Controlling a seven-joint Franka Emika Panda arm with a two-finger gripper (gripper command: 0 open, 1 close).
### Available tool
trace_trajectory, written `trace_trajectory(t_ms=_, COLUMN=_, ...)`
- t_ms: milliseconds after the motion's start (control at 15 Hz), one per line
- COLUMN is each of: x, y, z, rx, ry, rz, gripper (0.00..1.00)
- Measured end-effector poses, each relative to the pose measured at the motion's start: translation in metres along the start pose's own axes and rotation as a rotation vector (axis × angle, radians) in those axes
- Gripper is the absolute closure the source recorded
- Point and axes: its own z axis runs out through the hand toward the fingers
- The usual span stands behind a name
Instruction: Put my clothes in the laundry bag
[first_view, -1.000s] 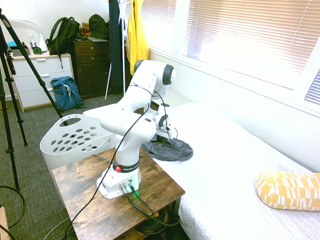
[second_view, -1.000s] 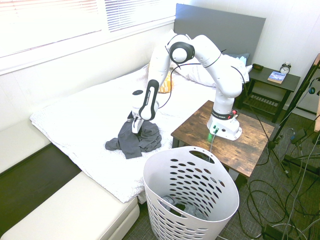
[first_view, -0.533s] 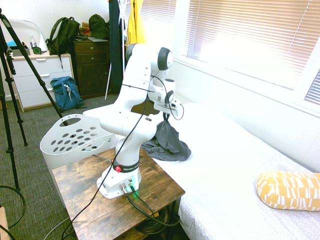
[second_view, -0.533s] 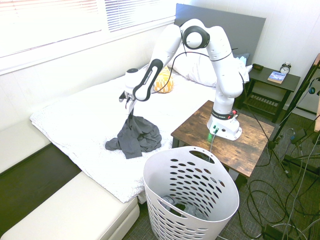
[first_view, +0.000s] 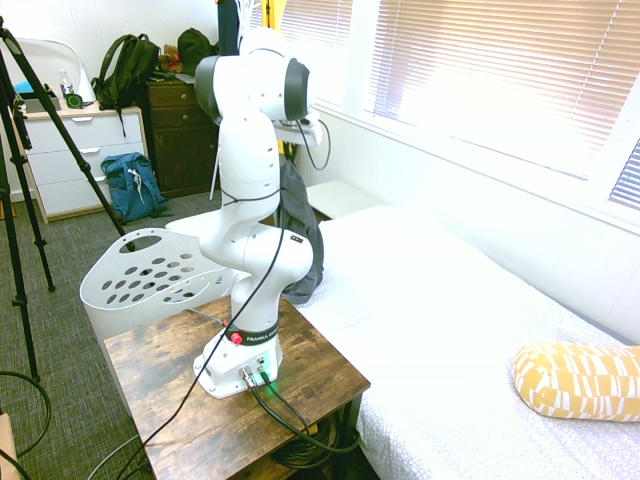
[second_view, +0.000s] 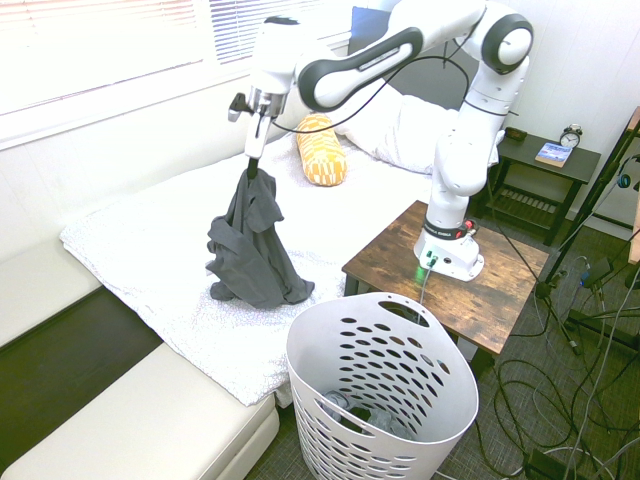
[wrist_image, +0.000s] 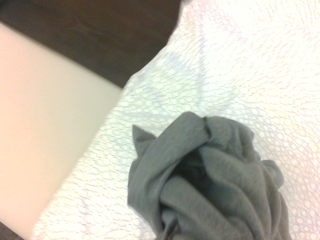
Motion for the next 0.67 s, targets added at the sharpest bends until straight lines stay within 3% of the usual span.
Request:
trace_trajectory(t_ms=200, x=-0.104, y=-0.002, z=-0.096, rx=0.029, ry=-0.003, rz=-0.081, gripper=1.00)
trace_trajectory(t_ms=333, x=-0.168, y=-0.001, z=-0.115, rx=0.029, ry=-0.005, rz=-0.142, gripper=1.00)
trace_trajectory(t_ms=467, x=-0.221, y=0.001, z=-0.101, rx=0.004, ry=-0.026, rz=-0.189, gripper=1.00)
trace_trajectory(t_ms=667, x=-0.292, y=0.014, z=-0.037, rx=-0.068, ry=-0.074, rz=-0.241, gripper=1.00)
